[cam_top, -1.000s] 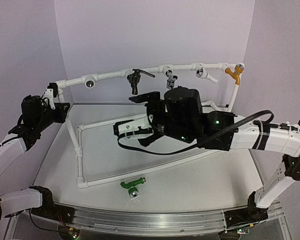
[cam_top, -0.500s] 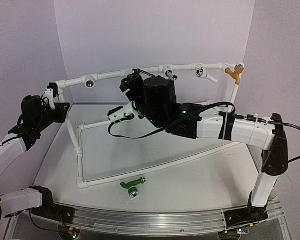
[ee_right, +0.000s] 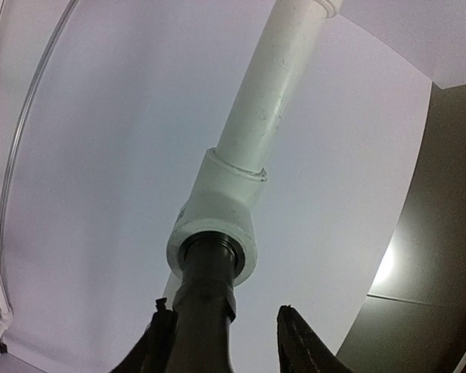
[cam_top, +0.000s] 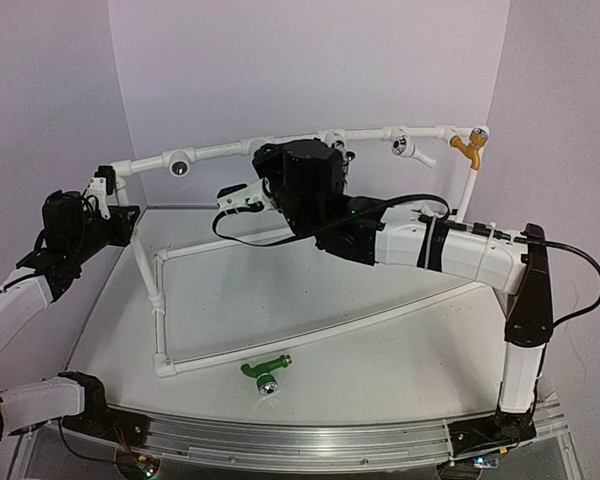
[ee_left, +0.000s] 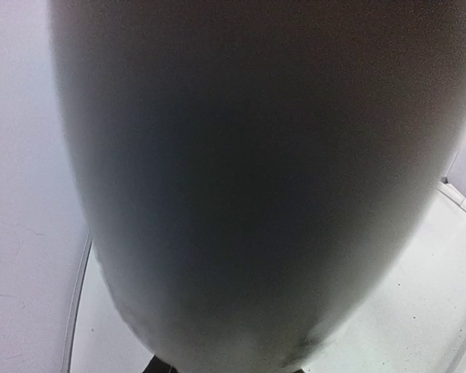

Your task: Install the water faucets

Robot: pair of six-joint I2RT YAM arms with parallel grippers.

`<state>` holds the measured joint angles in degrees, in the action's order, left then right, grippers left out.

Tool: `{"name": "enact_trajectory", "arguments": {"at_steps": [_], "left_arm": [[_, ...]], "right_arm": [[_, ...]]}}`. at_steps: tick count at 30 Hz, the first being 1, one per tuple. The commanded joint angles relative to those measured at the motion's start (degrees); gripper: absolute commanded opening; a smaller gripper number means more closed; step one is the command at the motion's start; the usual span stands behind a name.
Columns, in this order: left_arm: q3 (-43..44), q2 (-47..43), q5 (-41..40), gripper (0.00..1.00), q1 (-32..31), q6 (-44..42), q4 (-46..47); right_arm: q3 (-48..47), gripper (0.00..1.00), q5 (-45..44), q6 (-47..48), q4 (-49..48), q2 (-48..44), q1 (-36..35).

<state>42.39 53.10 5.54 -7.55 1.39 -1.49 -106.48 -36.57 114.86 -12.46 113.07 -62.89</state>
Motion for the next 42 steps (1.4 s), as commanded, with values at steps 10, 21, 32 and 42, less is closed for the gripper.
{"name": "enact_trajectory", "arguments": {"at_steps": [10, 21, 32, 42], "left_arm": [[1.19, 0.08, 1.85, 0.0, 0.07, 4.41, -3.16], [1.01, -0.01, 1.76, 0.0, 0.08, 4.47, -3.17], [1.0, -0.33, 1.74, 0.0, 0.09, 4.42, -3.17], [1.12, -0.1, 2.04, 0.0, 0.08, 4.41, -3.17]], "right_arm": [[-6.23, 0.09, -11.96, -64.06, -0.91, 6.99, -2.29], [3.18, 0.07, 22.54, -137.65, -6.77, -4.43, 2.36], [16.7, 0.66, 35.42, -133.25, -8.9, -14.29, 2.32], [23.23, 0.98, 36.59, -96.77, 13.65, -25.41, -1.17]]}}
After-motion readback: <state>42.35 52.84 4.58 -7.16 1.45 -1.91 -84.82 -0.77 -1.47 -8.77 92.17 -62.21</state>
